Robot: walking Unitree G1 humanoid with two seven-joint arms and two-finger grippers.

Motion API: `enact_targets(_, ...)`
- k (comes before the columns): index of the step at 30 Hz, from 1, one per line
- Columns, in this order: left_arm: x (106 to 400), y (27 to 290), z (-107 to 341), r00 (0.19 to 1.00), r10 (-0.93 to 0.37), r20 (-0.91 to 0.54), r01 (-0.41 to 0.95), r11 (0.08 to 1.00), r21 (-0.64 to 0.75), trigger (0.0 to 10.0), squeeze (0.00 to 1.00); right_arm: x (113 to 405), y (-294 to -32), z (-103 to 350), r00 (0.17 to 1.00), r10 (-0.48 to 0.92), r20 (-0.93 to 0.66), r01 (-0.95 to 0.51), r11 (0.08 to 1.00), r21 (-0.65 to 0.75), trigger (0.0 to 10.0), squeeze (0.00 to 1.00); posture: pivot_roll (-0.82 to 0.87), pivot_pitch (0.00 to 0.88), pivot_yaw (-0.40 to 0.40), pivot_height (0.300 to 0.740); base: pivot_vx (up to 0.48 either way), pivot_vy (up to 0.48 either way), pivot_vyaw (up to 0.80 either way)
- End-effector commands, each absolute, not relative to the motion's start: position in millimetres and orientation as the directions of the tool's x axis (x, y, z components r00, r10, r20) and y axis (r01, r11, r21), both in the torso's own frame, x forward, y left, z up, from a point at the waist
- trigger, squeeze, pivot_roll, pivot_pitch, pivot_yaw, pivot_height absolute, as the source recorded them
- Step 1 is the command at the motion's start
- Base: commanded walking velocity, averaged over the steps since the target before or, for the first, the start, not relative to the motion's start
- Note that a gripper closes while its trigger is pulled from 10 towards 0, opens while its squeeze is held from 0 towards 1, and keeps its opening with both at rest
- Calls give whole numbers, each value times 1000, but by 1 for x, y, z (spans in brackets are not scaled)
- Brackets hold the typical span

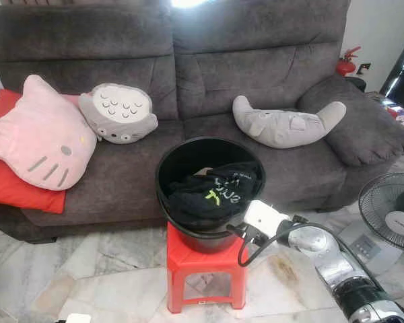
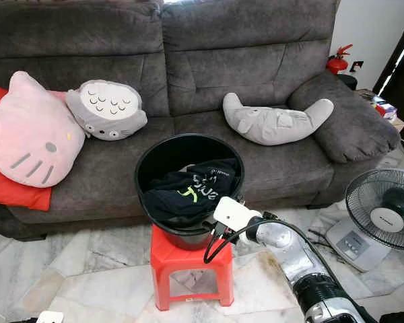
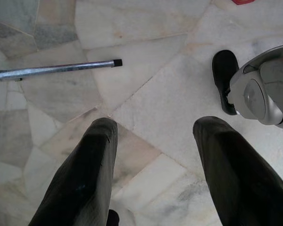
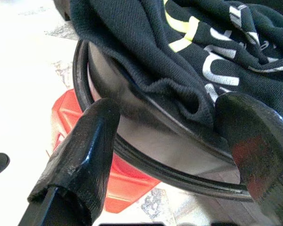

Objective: Hang hanger

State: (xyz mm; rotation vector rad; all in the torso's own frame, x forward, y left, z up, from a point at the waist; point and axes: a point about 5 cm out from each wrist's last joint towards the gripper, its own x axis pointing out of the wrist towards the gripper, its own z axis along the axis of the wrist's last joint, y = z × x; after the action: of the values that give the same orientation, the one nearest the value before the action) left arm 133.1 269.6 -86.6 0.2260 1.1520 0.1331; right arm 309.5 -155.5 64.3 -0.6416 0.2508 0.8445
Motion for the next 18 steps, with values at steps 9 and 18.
enact_targets(9,131,271,-87,398,226,-889,11,968,251,10000,0,319,-152,75,684,620,-383,-725,522,-450,0,0,-92,0,30,719,0,0,0)
enact_targets(18,131,271,-87,396,226,-890,11,968,251,10000,0,317,-150,70,669,625,-403,-741,513,-433,0,0,-90,0,31,719,0,0,0)
